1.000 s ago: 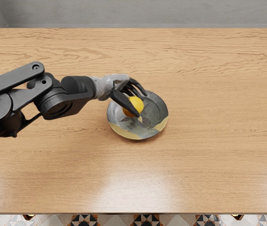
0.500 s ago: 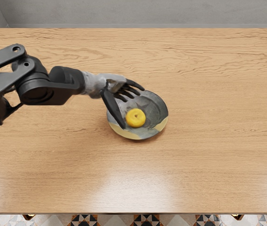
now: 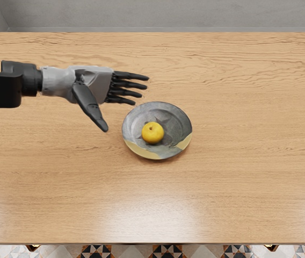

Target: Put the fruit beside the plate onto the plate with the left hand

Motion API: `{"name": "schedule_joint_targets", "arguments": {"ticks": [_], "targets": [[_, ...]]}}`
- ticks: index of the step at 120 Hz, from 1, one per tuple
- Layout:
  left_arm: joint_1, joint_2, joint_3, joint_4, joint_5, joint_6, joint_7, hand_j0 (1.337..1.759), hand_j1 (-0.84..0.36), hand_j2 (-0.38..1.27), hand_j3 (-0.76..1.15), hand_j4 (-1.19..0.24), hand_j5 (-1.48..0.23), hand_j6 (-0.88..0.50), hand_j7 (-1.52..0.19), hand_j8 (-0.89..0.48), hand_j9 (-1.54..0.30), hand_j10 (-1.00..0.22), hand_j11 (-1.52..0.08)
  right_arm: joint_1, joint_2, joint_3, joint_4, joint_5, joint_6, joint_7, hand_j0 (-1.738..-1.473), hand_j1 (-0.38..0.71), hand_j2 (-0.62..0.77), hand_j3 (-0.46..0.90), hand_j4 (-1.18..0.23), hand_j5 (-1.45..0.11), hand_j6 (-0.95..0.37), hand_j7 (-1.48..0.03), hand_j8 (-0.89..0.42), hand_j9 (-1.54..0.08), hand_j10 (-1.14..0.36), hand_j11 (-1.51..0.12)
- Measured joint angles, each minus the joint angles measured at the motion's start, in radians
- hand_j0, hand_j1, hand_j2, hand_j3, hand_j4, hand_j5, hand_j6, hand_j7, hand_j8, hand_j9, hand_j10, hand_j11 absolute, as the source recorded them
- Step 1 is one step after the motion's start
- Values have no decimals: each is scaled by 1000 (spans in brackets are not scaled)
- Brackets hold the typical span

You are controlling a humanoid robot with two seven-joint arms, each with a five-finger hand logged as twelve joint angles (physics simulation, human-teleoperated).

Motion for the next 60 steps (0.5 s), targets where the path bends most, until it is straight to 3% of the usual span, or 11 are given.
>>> {"name": "schedule_joint_targets", "arguments": {"ticks": [24,60], "targets": [[132,76,-27,1,-97,-2,0,1658,330,4,0,-17,-22,-17,-22,-16,-22,-16,-22,0,0,0,0,0,0,0,-1658,-322,-4,0,-22,-29,-22,-29,-22,-29,-22,-29],[182,245,-31,1,-185,-3,0,1658,337,2,0,-10,-13,-10,-13,-9,-13,-10,-13,0,0,0,1,0,0,0,-1658,-322,-4,0,-22,-29,-22,-29,-22,-29,-22,-29]]}}
